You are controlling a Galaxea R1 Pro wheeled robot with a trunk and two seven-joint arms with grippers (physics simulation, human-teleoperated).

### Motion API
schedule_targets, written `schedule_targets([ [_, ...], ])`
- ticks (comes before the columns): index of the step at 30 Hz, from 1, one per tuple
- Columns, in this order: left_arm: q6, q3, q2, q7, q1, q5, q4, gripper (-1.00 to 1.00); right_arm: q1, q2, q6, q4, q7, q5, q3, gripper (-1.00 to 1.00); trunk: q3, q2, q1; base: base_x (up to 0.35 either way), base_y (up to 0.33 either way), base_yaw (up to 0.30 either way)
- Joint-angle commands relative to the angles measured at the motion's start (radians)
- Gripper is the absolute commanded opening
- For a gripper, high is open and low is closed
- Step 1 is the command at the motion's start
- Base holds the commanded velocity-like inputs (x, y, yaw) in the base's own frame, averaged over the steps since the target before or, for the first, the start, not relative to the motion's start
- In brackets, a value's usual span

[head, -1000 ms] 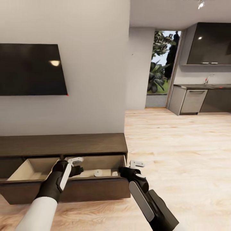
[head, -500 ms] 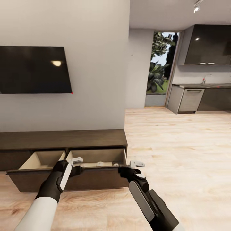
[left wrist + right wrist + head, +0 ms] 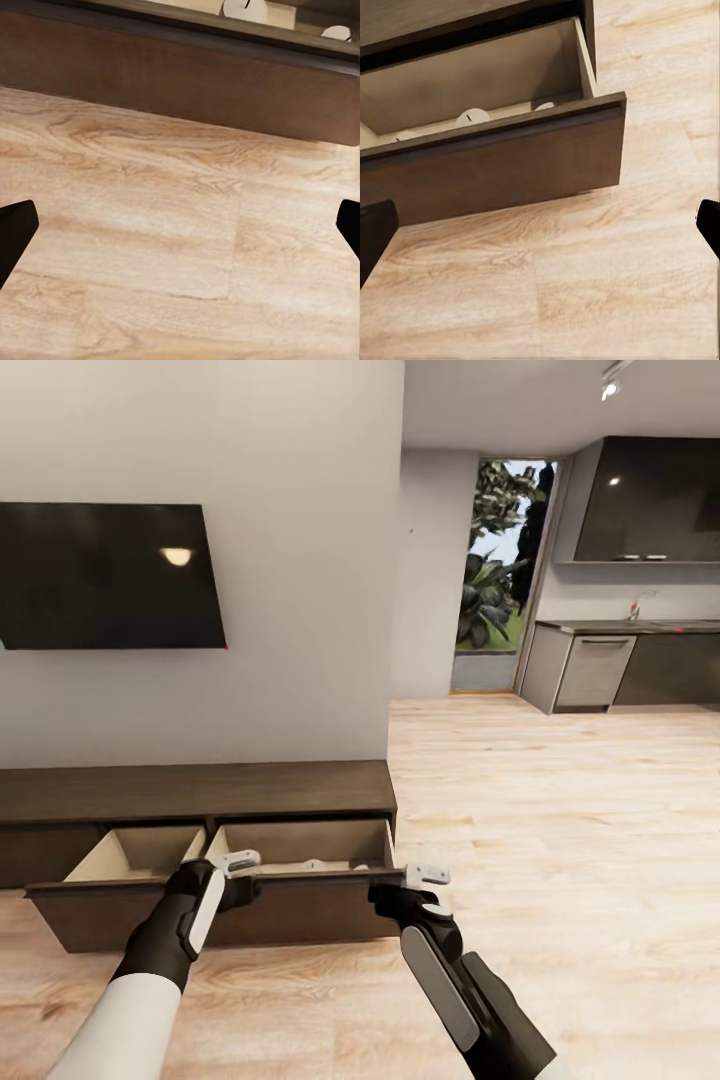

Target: Place each of the two pumpkins and all three candles from the living room inside a cabinet in the living room (use any cabinet), then make sure every cabinet is closed, and position the cauldron so it is next to a table in the living room.

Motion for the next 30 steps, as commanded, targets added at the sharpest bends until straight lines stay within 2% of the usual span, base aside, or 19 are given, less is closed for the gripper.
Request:
schedule_targets([
  [1, 0.003, 0.001, -0.002, 0.008, -0.001, 0.008, -0.001, 1.0, -0.001, 0.0, 0.002, 0.008, -0.009, -0.006, 0.001, 1.0, -0.004, -0.008, 0.004, 0.0, 0.0, 0.0],
  [6, 0.004, -0.004, -0.004, 0.014, -0.001, 0.005, -0.001, 1.0, -0.001, 0.001, 0.002, 0.018, -0.008, -0.008, -0.002, 1.0, -0.02, -0.043, 0.023, 0.0, 0.0, 0.0],
  [9, 0.001, -0.009, -0.004, 0.016, -0.001, 0.001, 0.002, 1.0, -0.006, 0.005, 0.002, 0.073, -0.008, -0.007, -0.003, 1.0, -0.029, -0.064, 0.035, 0.0, 0.0, 0.0],
  [13, -0.002, -0.012, -0.004, 0.016, -0.001, 0.001, 0.003, 1.0, -0.007, 0.005, 0.002, 0.082, -0.008, -0.007, -0.003, 1.0, -0.042, -0.092, 0.05, 0.0, 0.0, 0.0],
  [18, -0.073, -0.035, -0.002, 0.015, -0.001, -0.003, 0.053, 1.0, -0.01, 0.024, 0.002, 0.116, -0.008, -0.006, -0.004, 1.0, -0.058, -0.127, 0.069, 0.0, 0.0, 0.0],
  [19, -0.127, -0.039, -0.004, 0.016, -0.001, -0.004, 0.097, 1.0, -0.011, 0.029, 0.003, 0.118, -0.008, -0.007, -0.004, 1.0, -0.061, -0.134, 0.073, 0.0, 0.0, 0.0],
  [24, -0.181, -0.039, -0.003, 0.016, -0.001, -0.004, 0.137, 1.0, -0.012, 0.03, 0.001, 0.12, -0.008, -0.007, -0.002, 1.0, -0.076, -0.169, 0.092, 0.0, 0.0, 0.0],
  [25, -0.355, -0.039, 0.001, 0.014, -0.001, -0.004, 0.24, 1.0, -0.012, 0.029, -0.049, 0.123, -0.006, -0.008, 0.002, 1.0, -0.079, -0.176, 0.096, 0.0, 0.0, 0.0],
  [27, -0.41, -0.039, 0.002, 0.011, -0.001, -0.005, 0.283, 1.0, -0.012, 0.029, -0.057, 0.124, -0.005, -0.007, 0.004, 1.0, -0.086, -0.19, 0.104, 0.0, 0.0, 0.0],
  [28, -0.523, -0.039, 0.003, 0.009, -0.001, -0.012, 0.36, 1.0, -0.012, 0.029, -0.065, 0.15, -0.005, -0.004, 0.004, 1.0, -0.089, -0.197, 0.107, 0.0, 0.0, 0.0],
  [30, -0.557, -0.039, 0.005, 0.008, -0.001, -0.016, 0.374, 1.0, -0.012, 0.03, -0.108, 0.168, -0.005, -0.003, 0.004, 1.0, -0.095, -0.211, 0.115, 0.0, 0.0, 0.0],
])
